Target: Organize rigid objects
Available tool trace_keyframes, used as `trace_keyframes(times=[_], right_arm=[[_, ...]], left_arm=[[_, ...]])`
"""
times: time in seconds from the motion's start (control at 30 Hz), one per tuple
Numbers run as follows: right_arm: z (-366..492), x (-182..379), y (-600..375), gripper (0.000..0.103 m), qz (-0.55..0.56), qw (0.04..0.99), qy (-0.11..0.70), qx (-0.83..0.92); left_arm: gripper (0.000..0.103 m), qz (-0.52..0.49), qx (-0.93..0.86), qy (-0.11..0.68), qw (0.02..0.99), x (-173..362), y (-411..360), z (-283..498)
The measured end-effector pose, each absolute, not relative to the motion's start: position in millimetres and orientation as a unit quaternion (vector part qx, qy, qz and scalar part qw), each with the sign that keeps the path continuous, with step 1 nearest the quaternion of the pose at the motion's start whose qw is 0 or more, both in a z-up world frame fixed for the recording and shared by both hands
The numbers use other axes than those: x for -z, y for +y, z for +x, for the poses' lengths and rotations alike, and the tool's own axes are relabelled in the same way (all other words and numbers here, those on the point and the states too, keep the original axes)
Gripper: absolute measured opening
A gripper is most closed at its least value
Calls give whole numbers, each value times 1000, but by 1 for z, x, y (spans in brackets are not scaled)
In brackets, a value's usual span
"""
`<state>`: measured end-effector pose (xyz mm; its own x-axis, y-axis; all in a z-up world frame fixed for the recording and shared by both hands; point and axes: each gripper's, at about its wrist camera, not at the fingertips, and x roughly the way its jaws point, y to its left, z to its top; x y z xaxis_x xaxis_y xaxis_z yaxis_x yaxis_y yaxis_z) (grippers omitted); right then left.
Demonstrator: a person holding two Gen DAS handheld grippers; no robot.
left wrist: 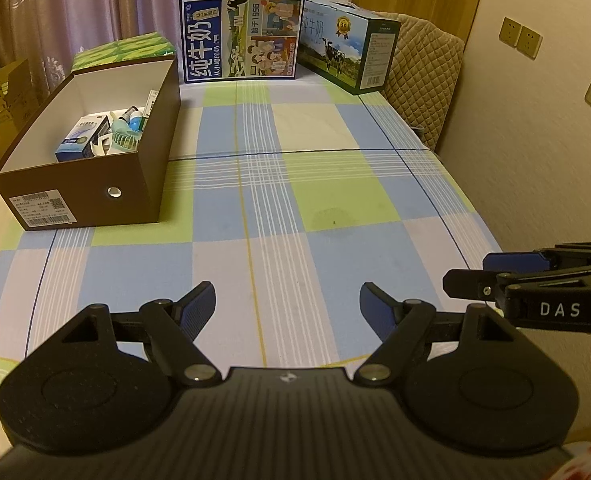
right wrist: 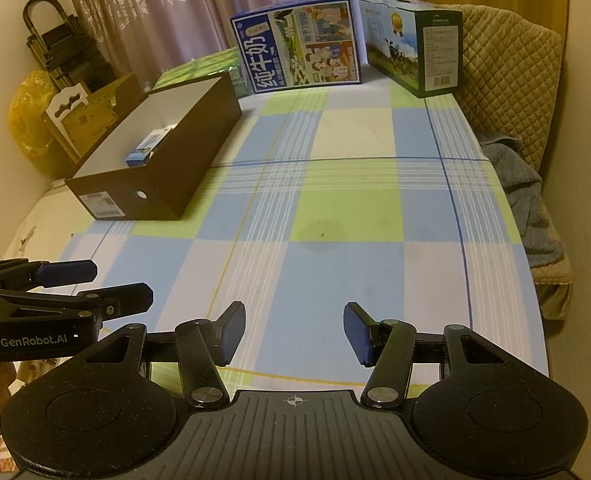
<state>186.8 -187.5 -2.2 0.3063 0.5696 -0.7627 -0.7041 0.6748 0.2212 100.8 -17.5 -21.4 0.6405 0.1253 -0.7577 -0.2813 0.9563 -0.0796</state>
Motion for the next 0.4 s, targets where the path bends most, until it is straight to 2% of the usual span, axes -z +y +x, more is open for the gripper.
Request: trace_keyframes(times=[0.4], right_arm=[[189,4,-179,52,-77,802,440,-396]], left_arm=[[76,-96,-113,408,901,21,-14,102]])
